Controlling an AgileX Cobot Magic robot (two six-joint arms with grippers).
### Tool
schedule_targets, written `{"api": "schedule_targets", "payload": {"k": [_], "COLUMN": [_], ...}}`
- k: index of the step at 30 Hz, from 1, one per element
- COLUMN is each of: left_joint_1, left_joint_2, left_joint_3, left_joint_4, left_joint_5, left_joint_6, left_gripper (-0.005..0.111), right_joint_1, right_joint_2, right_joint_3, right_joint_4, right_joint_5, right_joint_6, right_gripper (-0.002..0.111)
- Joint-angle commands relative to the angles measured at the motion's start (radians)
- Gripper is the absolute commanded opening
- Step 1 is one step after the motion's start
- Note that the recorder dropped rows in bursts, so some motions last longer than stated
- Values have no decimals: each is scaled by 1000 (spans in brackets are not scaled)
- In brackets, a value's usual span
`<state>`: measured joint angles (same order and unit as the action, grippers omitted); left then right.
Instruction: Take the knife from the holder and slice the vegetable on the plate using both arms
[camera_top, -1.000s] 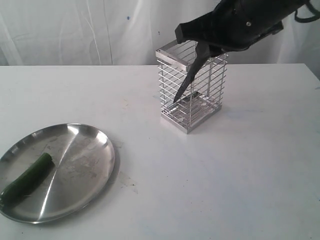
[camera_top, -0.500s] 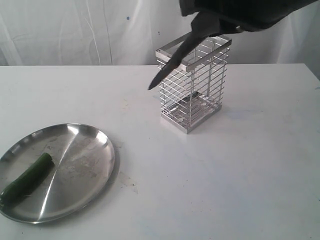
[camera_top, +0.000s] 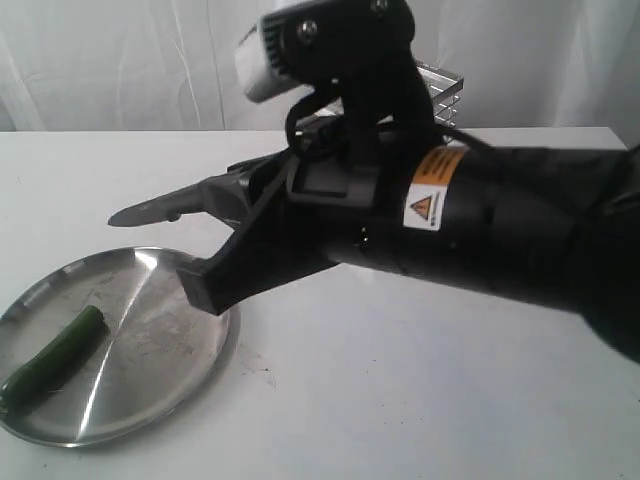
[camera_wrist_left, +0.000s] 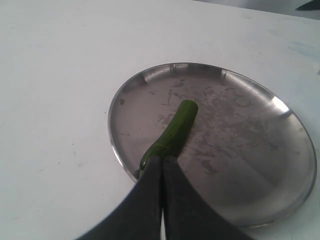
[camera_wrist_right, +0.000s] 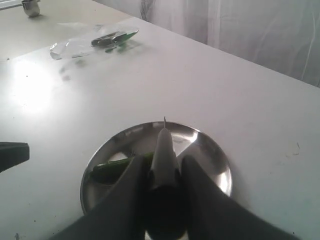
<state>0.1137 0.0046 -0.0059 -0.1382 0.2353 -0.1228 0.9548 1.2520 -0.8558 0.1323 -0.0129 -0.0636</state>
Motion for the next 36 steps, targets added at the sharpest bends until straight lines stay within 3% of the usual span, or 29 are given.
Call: {"api": "schedule_targets", "payload": {"k": [1,30,34,36], "left_joint_1": [-9,-8,-8,-8], "left_joint_2": [-5,-5,-5,-5], "left_joint_3": [6,6,6,6], "left_joint_4": [-9,-9,25,12], "left_joint_5": [-2,-2,-102,-159], "left_joint_6": [-6,-4,152,123], "left_gripper": [0,0,0,0], "right_joint_1": [5,33,33,33], "right_joint_2": [70,101,99,87], "right_joint_3": [20,20,20,20], "right_joint_4": [-5,-5,-5,-5], "right_joint_5": [-117,-113,-102,-92], "right_joint_6": [-12,-41,-41,-41], "right_gripper": [0,0,0,0]}}
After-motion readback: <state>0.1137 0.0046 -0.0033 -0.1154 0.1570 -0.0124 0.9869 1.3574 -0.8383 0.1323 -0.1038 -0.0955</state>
